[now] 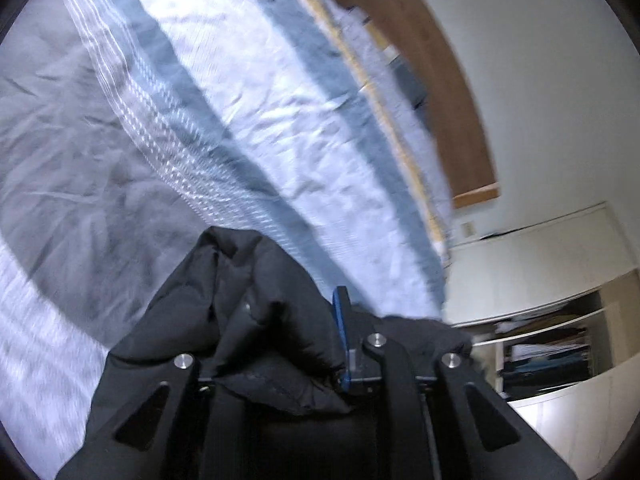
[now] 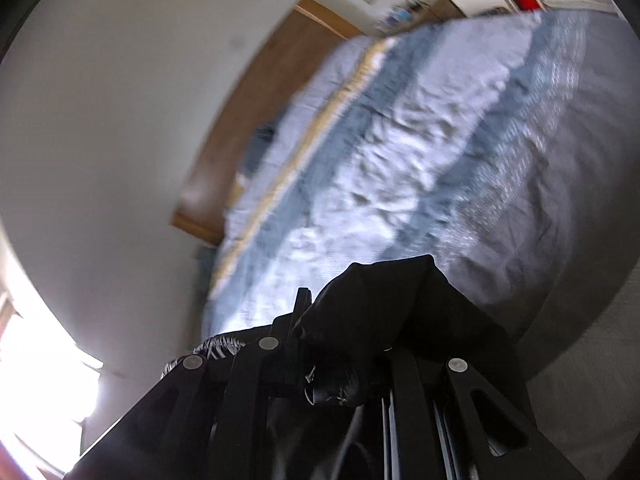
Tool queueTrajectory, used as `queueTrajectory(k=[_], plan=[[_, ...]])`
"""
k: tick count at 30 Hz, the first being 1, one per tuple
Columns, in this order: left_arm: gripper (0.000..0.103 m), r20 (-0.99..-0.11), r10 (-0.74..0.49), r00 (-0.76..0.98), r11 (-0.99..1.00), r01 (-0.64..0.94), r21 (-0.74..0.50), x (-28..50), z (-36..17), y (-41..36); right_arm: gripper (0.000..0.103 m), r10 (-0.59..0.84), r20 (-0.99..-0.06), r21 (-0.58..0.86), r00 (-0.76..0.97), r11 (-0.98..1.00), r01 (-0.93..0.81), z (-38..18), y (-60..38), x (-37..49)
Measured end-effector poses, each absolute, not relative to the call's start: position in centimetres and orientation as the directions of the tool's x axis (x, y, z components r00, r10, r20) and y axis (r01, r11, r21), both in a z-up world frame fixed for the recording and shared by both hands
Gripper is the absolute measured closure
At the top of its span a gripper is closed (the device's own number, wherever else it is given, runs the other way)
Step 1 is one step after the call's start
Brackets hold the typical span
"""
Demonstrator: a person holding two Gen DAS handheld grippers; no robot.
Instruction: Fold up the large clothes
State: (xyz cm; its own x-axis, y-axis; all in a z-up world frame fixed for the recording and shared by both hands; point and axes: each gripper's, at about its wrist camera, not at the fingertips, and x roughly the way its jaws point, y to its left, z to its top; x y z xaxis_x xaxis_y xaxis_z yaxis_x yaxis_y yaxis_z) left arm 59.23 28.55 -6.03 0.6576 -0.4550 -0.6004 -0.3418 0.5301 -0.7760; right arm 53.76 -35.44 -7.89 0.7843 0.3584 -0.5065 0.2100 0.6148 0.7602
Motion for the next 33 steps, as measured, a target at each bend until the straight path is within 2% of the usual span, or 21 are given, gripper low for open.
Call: queueTrajectory(k=[2, 7, 9, 12, 13, 14, 16, 19, 23, 27, 33], plan=[[0.087, -0.617, -0.471, 0.631, 0.531, -0.355, -0.769, 61.1, -8.5, 28.1, 0.089, 0.35, -0.548, 0.744, 0.76, 0.619, 0.252, -10.0, -35.4, 55.3], [0.086, -0.629, -0.501, 0.594, 0.53, -0.364, -0.766, 64.1, -11.8, 27.3, 0.089, 0.358, -0.583, 0.737, 0.73, 0.61, 0.29, -13.2, -35.5, 57.7], [0.086, -0.642, -0.5, 0.581, 0.535, -0.376, -0.757, 64.7, -12.2, 27.2, 0.085, 0.374, -0.584, 0.746, 0.72, 0.598, 0.294, -13.6, -35.5, 58.3], [0.076, -0.633, -0.518, 0.576, 0.526, -0.369, -0.766, 64.8, -11.6, 27.2, 0.073, 0.397, -0.579, 0.757, 0.712, 0.585, 0.29, -13.4, -35.7, 58.2], [0.072, -0.627, -0.522, 0.578, 0.52, -0.366, -0.771, 64.6, -11.3, 27.3, 0.062, 0.407, -0.571, 0.765, 0.713, 0.58, 0.281, -13.1, -35.7, 58.0], [0.07, -0.616, -0.529, 0.583, 0.503, -0.369, -0.781, 64.2, -10.6, 27.6, 0.042, 0.425, -0.562, 0.774, 0.71, 0.572, 0.27, -12.9, -35.8, 57.7], [0.055, -0.573, -0.553, 0.605, 0.44, -0.372, -0.817, 63.6, -9.6, 28.5, 0.009, 0.419, -0.563, 0.773, 0.713, 0.573, 0.274, -12.1, -36.1, 57.2], [0.04, -0.495, -0.574, 0.652, 0.36, -0.342, -0.868, 62.5, -7.2, 29.8, 0.008, 0.408, -0.559, 0.769, 0.722, 0.58, 0.268, -10.4, -36.7, 56.3], [0.039, -0.462, -0.529, 0.712, 0.372, -0.294, -0.88, 60.3, -2.9, 31.5, 0.008, 0.378, -0.558, 0.74, 0.739, 0.63, 0.236, -7.0, -36.8, 54.3], [0.039, -0.549, -0.427, 0.718, 0.553, -0.273, -0.787, 58.0, 1.7, 30.9, 0.009, 0.376, -0.571, 0.672, 0.73, 0.725, 0.153, -3.3, -34.3, 53.1], [0.039, -0.648, -0.425, 0.632, 0.739, -0.172, -0.652, 58.4, 4.2, 22.5, 0.013, 0.378, -0.601, 0.561, 0.704, 0.827, 0.035, 0.2, -27.3, 52.4]])
